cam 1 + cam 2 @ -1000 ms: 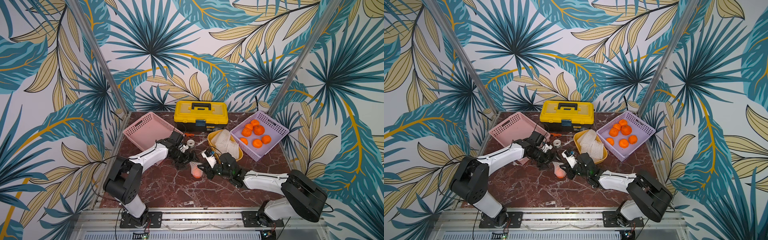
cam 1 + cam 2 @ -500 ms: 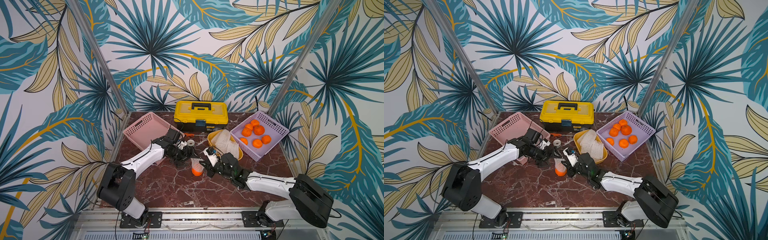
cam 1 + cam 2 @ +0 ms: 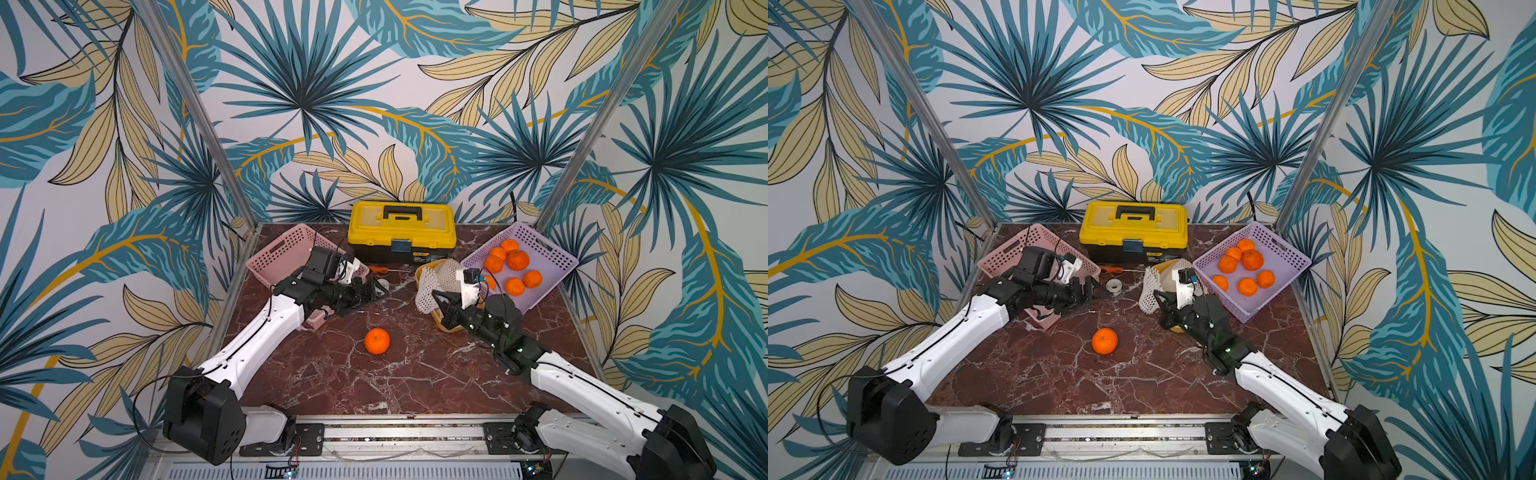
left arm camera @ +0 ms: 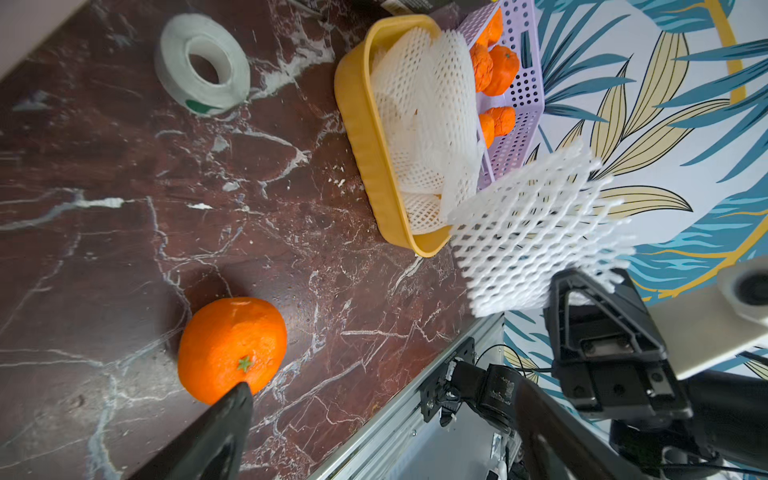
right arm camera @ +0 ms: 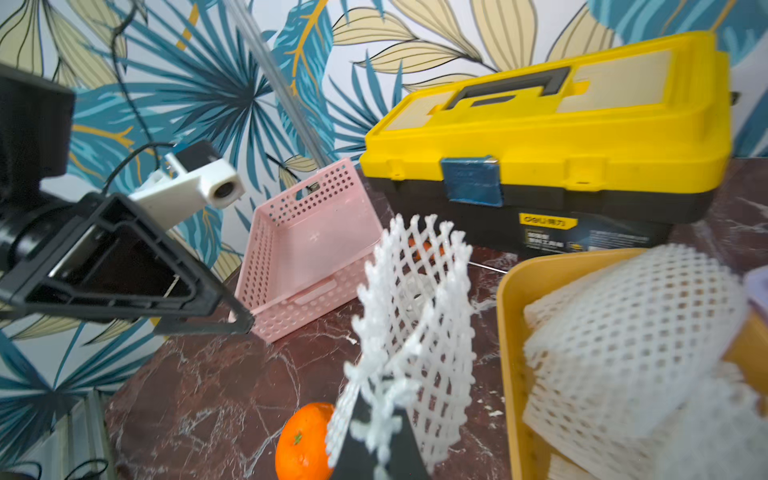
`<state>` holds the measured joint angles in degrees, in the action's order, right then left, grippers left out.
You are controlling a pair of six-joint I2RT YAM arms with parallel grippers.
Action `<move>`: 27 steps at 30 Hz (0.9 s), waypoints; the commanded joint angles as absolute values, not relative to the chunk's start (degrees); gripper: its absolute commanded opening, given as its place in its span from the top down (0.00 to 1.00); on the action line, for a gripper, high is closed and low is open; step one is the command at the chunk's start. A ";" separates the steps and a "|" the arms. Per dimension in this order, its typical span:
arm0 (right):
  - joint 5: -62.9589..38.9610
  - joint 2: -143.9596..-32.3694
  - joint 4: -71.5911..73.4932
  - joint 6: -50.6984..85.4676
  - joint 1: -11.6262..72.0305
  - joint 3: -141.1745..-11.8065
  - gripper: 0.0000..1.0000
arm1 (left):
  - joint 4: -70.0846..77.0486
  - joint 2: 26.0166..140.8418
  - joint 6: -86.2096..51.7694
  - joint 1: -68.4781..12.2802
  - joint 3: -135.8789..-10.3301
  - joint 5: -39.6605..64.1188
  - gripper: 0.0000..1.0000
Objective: Remove foam nets from oranges
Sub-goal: Remove the foam net from the orange, then place the foam net into the storage box.
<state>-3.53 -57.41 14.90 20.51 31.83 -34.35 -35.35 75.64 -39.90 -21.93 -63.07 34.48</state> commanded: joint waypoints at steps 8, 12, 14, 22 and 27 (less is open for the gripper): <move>-20.05 -62.21 -19.71 24.87 17.24 -51.15 0.94 | -34.89 75.15 -37.58 -21.71 -60.28 31.91 0.02; -30.68 -67.04 -22.51 25.75 10.08 -52.73 0.93 | -34.85 75.56 -37.51 -21.80 -60.14 32.30 0.02; -34.65 -69.95 -23.19 26.22 7.47 -53.07 0.93 | -34.89 75.67 -37.33 -21.95 -60.12 32.62 0.02; -33.04 -79.69 -26.91 20.72 5.45 -56.66 0.79 | -34.89 76.35 -37.52 -22.06 -59.15 33.23 0.02; -23.97 -81.27 -28.37 18.65 5.45 -57.66 0.71 | -34.89 76.42 -37.73 -22.15 -58.76 33.09 0.02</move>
